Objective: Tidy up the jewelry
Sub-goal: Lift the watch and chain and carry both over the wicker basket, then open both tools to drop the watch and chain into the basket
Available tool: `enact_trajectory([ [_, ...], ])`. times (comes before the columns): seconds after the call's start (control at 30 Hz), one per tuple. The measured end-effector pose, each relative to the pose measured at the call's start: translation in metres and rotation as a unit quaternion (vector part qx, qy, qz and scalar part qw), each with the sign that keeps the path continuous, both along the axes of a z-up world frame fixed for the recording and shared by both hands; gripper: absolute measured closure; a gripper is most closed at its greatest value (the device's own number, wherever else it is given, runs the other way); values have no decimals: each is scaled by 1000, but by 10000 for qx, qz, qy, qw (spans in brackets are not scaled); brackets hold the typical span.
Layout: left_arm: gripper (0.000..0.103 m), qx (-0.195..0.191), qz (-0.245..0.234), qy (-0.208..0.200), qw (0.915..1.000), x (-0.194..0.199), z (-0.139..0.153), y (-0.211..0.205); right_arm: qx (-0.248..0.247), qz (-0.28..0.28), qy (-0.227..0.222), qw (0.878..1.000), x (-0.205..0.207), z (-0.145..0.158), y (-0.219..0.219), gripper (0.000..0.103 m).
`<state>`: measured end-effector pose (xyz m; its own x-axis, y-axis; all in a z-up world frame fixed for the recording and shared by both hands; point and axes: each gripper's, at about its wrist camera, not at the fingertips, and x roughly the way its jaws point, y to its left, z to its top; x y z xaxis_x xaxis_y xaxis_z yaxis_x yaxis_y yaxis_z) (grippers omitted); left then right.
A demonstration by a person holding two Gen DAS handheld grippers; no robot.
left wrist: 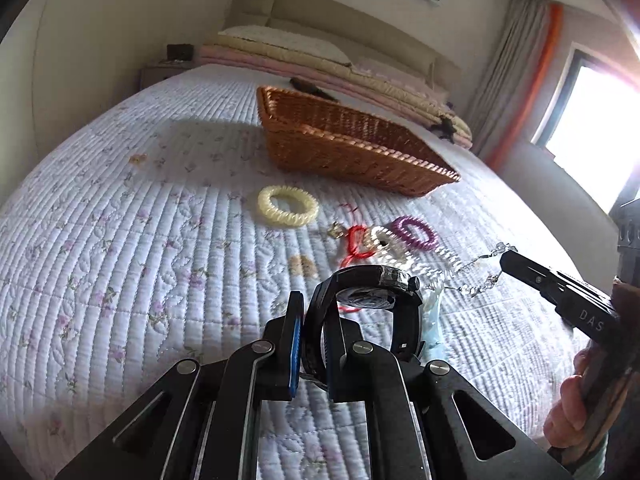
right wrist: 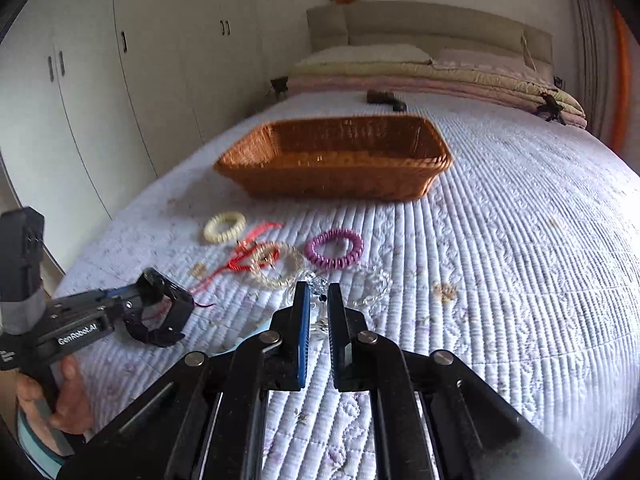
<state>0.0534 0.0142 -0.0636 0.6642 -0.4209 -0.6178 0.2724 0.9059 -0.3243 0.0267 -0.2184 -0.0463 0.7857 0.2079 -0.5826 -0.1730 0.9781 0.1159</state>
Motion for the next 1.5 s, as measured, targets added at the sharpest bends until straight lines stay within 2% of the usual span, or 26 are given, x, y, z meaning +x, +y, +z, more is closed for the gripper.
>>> enact_trajectory([
  [0.27, 94, -151, 74, -351, 9992, -12, 28, 4, 255, 1, -282, 9993, -9, 27, -15, 94],
  [0.4, 94, -220, 95, -461, 9986, -7, 47, 7, 159, -43, -510, 9986, -10, 49, -16, 94],
  [0.57, 94, -169, 65, -727, 9972, 23, 85, -3, 165, -118, -842, 9962, 8, 82, -20, 94],
  [0.77, 94, -73, 183, -994, 9949, 96, 116, -27, 344, -252, -976, 9943, 74, 106, -26, 94],
  [0.93, 94, -52, 347, -628, 9974, 176, 102, -49, 572, -302, -604, 9961, 156, 94, -33, 94],
  [1.0, 94, -39, 436, -372, 9983, 206, 85, -58, 742, -282, -351, 9962, 186, 84, -37, 94],
  [1.1, 94, 82, 436, -176, 9989, 232, 65, -70, 837, -289, -31, 9961, 221, 64, -40, 94],
  [1.27, 94, 409, 408, 133, 9982, 251, 34, -83, 903, -215, 346, 9951, 249, 31, -40, 93],
  [1.43, 93, 595, 418, 246, 9971, 259, 24, -86, 919, -248, 709, 9929, 262, 5, -40, 93],
  [1.5, 88, 559, 326, 182, 9977, 257, 27, -87, 944, -272, 805, 9919, 267, -1, -43, 92],
])
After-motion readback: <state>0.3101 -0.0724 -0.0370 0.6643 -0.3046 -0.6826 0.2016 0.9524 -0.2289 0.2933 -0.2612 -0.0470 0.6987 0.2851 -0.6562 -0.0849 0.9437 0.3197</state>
